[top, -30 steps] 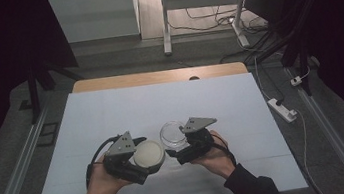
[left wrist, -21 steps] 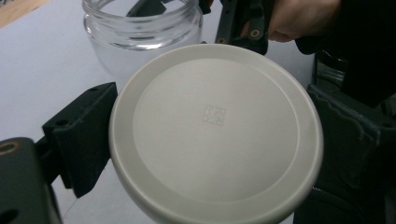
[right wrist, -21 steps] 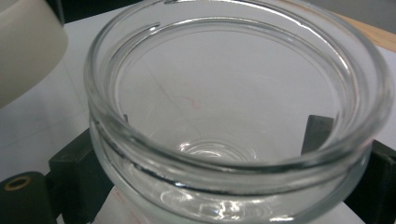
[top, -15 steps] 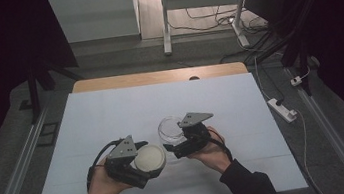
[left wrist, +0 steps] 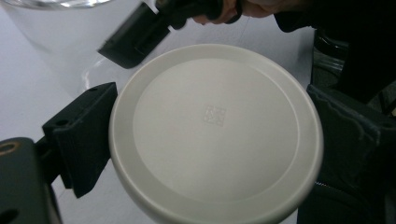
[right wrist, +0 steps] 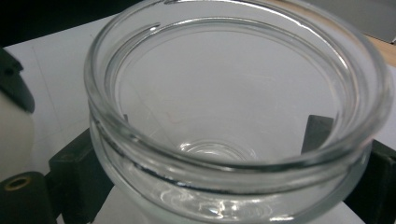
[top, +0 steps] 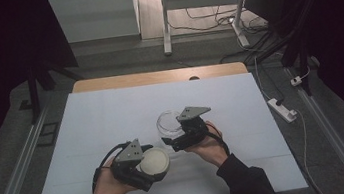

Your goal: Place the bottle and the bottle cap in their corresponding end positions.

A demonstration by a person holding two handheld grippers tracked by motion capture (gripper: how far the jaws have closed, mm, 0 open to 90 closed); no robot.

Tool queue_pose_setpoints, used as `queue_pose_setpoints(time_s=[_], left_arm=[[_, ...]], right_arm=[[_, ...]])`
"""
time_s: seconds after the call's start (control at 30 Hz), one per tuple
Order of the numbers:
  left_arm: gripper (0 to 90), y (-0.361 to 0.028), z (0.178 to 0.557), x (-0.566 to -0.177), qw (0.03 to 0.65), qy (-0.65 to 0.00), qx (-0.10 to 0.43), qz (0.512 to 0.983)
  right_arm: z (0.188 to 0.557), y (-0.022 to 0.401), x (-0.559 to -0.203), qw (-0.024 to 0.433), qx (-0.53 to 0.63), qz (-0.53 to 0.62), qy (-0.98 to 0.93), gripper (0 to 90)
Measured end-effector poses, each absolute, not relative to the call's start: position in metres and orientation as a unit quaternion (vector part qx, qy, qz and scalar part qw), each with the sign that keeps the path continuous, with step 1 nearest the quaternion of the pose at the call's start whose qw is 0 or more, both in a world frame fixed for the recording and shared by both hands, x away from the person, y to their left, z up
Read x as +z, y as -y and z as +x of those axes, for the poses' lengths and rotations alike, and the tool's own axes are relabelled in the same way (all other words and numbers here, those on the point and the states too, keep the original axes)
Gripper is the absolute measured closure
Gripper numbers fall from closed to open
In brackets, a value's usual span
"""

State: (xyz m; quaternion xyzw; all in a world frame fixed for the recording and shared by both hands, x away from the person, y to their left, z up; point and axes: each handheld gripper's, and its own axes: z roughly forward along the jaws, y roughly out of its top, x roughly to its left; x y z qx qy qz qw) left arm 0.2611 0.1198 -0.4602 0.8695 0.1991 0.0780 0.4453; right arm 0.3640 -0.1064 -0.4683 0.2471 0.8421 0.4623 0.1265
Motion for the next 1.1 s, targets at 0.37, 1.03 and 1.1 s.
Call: queue_pose_setpoints(time_s=[0.37,1.03,1.1], left_arm=[[7.9,-0.108,0.268,-0.474,0.441,-0.201,0.075,0.871],[7.9,-0.093,0.288,-0.498,0.436,-0.216,0.084,0.870],[7.9,-0.091,0.290,-0.501,0.433,-0.216,0.084,0.871]], right_arm=[[0.380,0.100,-0.471,0.133,0.454,0.252,-0.844,6.6],[0.412,0.093,-0.477,0.148,0.447,0.270,-0.840,6.6],[0.414,0.092,-0.477,0.148,0.448,0.270,-0.839,6.6]])
